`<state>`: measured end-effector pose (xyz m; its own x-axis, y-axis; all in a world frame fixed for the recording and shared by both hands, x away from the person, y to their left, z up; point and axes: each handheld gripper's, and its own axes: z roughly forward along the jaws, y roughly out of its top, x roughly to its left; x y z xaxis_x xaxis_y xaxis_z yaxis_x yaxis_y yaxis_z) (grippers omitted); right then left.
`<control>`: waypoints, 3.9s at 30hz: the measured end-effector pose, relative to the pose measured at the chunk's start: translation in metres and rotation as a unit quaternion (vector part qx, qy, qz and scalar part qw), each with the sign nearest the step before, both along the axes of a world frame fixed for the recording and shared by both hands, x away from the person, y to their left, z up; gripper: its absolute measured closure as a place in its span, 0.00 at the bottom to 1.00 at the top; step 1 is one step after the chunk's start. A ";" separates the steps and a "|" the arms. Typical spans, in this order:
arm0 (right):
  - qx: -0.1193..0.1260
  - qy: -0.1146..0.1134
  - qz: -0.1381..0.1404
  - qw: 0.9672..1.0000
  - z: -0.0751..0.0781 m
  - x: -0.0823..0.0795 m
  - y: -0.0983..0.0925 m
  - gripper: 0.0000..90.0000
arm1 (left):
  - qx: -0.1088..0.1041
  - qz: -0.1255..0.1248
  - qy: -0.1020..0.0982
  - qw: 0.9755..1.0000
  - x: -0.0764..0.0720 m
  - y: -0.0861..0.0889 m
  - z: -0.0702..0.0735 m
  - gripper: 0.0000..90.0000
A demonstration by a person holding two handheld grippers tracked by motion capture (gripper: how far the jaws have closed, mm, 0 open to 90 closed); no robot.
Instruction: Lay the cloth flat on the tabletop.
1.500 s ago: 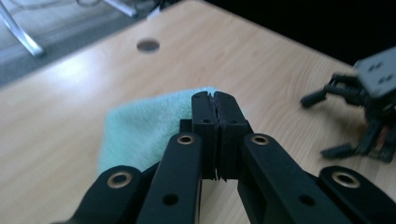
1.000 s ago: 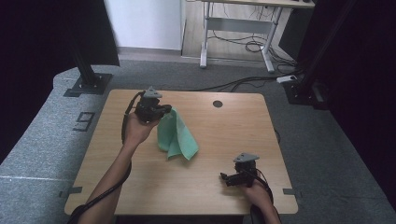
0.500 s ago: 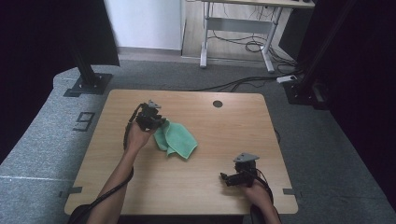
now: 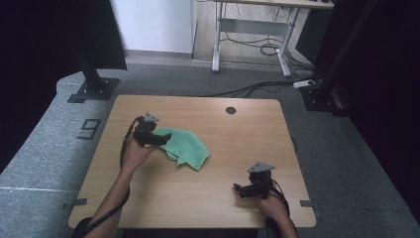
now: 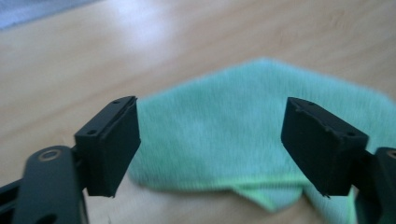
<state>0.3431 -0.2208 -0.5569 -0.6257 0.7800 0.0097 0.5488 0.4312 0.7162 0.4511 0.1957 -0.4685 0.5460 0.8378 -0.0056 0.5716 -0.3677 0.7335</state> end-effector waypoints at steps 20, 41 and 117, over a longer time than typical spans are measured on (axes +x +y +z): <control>0.000 0.000 0.003 1.000 0.000 0.000 0.000 0.00 | 0.029 0.044 0.019 0.998 -0.015 -0.007 -0.074 0.12; 0.032 0.022 0.057 0.998 0.020 0.005 0.021 0.19 | 0.020 0.022 0.036 0.999 -0.064 -0.003 -0.078 0.13; -0.001 0.018 -0.004 1.000 0.063 0.083 0.011 0.61 | 0.041 0.012 0.022 0.999 -0.075 0.014 -0.064 0.16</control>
<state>0.4265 -0.2098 -0.4934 -0.6180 0.7856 0.0301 0.5774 0.4275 0.6956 0.3759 0.2101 -0.5324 0.5263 0.8494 0.0390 0.6126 -0.4105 0.6754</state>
